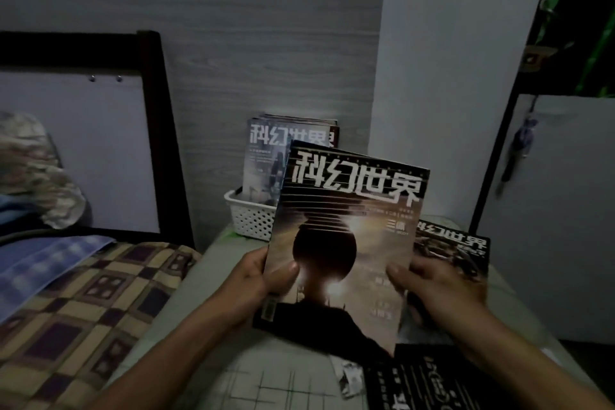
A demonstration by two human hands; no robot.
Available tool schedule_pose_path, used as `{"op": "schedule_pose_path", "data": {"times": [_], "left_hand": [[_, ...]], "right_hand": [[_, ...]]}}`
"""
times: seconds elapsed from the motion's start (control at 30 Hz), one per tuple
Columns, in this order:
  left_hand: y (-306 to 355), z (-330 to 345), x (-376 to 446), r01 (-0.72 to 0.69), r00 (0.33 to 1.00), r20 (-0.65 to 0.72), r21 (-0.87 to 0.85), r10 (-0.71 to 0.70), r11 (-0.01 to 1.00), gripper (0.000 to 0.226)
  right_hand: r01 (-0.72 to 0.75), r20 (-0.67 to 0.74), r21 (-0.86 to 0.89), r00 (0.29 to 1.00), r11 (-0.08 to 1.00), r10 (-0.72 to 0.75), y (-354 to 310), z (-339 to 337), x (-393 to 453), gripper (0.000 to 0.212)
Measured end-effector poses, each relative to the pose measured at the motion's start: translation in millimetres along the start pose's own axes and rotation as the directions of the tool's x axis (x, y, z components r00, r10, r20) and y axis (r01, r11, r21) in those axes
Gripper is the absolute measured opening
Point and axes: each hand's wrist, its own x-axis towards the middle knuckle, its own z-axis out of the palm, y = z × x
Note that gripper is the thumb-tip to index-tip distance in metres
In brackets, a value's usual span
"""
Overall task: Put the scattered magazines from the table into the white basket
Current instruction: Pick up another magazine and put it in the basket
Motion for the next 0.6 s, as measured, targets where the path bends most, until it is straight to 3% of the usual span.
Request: {"op": "schedule_pose_path", "data": {"times": [0.07,0.27,0.47,0.6], "left_hand": [[16.1,-9.5,12.8,-0.035,0.996,-0.079,0.169,0.049,0.985,0.018],[82.0,-51.0,83.6,-0.116,0.924,-0.234,0.585,0.304,0.803,0.036],[79.9,-71.0,139.8,-0.079,0.839,-0.355,0.671,0.413,0.737,0.032],[30.0,-84.0,157.2,-0.060,0.845,-0.338,0.709,0.414,0.703,0.034]], "right_hand": [[0.109,-0.010,-0.051,0.994,0.993,-0.110,-12.1,16.5,16.2,0.040],[0.244,-0.166,0.075,0.959,0.967,-0.229,-65.5,53.7,88.2,0.018],[0.242,-0.265,0.063,0.939,0.968,-0.217,-68.9,79.7,160.8,0.018],[0.166,-0.238,0.010,0.958,0.986,-0.159,-29.6,87.2,188.1,0.022]]}}
